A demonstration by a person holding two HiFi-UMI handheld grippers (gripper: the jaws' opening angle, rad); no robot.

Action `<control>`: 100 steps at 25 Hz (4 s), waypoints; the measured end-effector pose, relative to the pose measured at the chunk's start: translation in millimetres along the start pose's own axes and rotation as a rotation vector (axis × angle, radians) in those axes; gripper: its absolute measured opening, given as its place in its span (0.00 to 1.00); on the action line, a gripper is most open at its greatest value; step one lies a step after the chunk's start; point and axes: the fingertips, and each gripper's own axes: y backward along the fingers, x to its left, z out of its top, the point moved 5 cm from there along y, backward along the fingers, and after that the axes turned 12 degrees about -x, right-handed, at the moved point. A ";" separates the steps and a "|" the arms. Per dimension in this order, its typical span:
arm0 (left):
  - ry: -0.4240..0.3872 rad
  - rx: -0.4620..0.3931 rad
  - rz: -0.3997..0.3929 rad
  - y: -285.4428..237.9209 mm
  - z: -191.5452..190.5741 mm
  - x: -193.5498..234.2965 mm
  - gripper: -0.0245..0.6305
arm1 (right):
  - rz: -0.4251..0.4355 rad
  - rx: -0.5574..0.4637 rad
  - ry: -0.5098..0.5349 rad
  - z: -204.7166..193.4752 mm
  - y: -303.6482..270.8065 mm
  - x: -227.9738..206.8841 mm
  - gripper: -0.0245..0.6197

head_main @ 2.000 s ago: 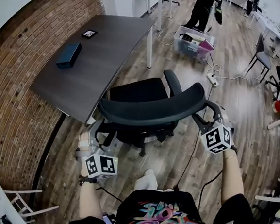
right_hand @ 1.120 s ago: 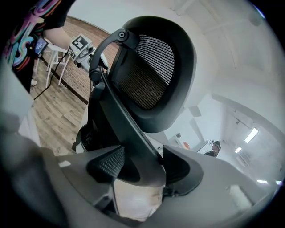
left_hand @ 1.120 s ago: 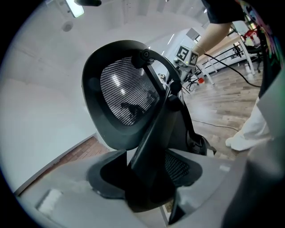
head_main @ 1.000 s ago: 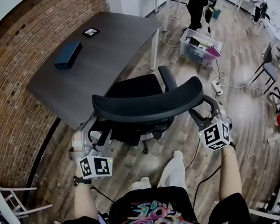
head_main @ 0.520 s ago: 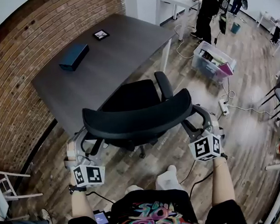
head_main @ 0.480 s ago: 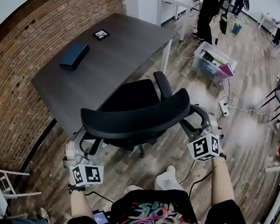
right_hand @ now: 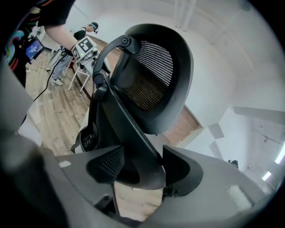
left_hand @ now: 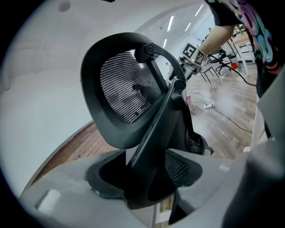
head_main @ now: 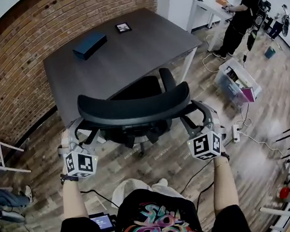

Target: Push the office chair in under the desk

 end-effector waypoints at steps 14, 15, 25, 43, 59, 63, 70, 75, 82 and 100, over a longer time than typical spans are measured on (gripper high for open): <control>0.041 0.083 0.101 -56.1 10.3 14.0 0.45 | 0.100 -0.081 0.026 -35.7 -80.7 -69.0 0.45; 0.041 0.090 0.107 -59.9 9.8 14.7 0.45 | 0.106 -0.085 0.027 -38.0 -86.1 -71.8 0.45; 0.068 0.122 0.164 -87.4 14.5 21.9 0.45 | 0.157 -0.113 0.037 -54.5 -129.1 -100.7 0.45; 0.116 0.233 0.259 -133.7 22.0 32.9 0.45 | 0.251 -0.214 0.065 -77.9 -196.2 -147.5 0.45; 0.152 0.345 0.341 -169.5 27.5 38.0 0.46 | 0.346 -0.330 0.099 -93.2 -253.4 -184.5 0.45; 0.169 0.363 0.342 -165.2 21.8 43.8 0.47 | 0.336 -0.354 0.099 -87.1 -255.1 -180.9 0.45; 0.177 0.363 0.317 -166.6 15.9 49.7 0.47 | 0.338 -0.355 0.099 -86.0 -257.4 -179.1 0.45; 0.176 0.357 0.309 -166.7 15.3 48.1 0.47 | 0.340 -0.331 0.100 -86.7 -256.8 -178.1 0.45; 0.180 0.359 0.316 -167.9 16.0 48.1 0.47 | 0.335 -0.311 0.099 -85.8 -256.6 -178.3 0.46; 0.203 0.362 0.367 -143.9 28.1 38.6 0.48 | 0.336 -0.321 -0.012 -80.4 -234.4 -179.6 0.45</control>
